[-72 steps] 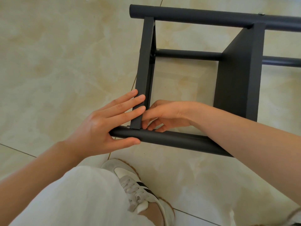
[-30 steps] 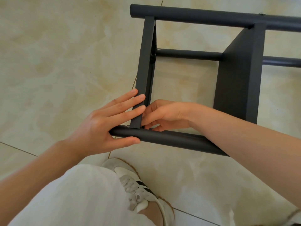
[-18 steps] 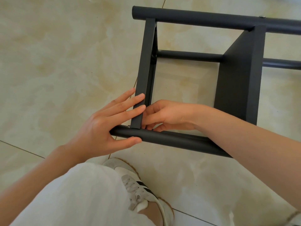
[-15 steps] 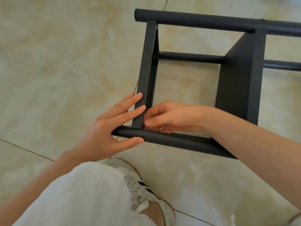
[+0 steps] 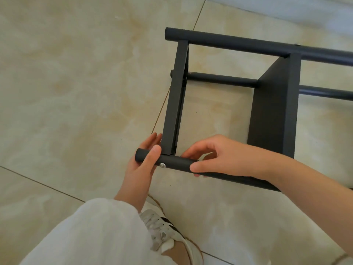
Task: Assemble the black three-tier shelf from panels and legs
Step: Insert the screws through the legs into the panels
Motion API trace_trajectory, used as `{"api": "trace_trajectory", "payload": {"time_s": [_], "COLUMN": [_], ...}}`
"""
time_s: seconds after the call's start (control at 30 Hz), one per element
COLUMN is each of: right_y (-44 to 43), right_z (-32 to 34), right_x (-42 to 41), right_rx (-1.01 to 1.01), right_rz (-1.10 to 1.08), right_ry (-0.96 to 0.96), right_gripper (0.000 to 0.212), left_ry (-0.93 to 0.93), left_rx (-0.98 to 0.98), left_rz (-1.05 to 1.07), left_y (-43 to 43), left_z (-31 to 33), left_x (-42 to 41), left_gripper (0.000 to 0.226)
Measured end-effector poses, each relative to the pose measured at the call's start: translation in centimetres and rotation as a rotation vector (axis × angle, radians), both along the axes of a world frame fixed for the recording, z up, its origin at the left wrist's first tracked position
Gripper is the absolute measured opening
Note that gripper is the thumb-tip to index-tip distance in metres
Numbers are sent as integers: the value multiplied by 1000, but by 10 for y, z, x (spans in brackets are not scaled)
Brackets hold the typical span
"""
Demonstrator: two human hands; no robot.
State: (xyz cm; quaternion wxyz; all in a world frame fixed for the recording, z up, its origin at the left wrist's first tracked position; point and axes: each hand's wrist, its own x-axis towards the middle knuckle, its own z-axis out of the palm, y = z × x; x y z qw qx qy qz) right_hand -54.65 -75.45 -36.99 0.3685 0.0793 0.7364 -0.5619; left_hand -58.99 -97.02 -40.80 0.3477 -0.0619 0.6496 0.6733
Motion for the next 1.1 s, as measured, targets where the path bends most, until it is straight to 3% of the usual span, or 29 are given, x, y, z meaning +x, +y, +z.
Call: {"api": "trace_trajectory", "payload": {"time_s": [0.13,0.27,0.83,0.93,1.03,1.1], "right_y": [-4,-2,-3,3,7,9], "right_z": [4,9,47,63,86,103], "right_x": [5,6,-1,-2,-5,-8], "right_rx": [60,84,338,360,363,370], "right_rz": [-7,-32,56,35,7,-1], "right_ry": [38,74,234,308,379,420], "right_gripper": [28,25,31,37,37,38], "left_ry": [-85,-16,71,132,210,258], "left_rx": [47,25,-167,-204,-267,-300], "left_rz": [-83,-206,-260,-294,-301,-291], "left_y": [3,4,13,18,26,31], "left_z": [2,2,43,64,90,113], "left_x": [0,6,-9,-19,-33,-42], "left_gripper": [71,62,73,62,30,23]}}
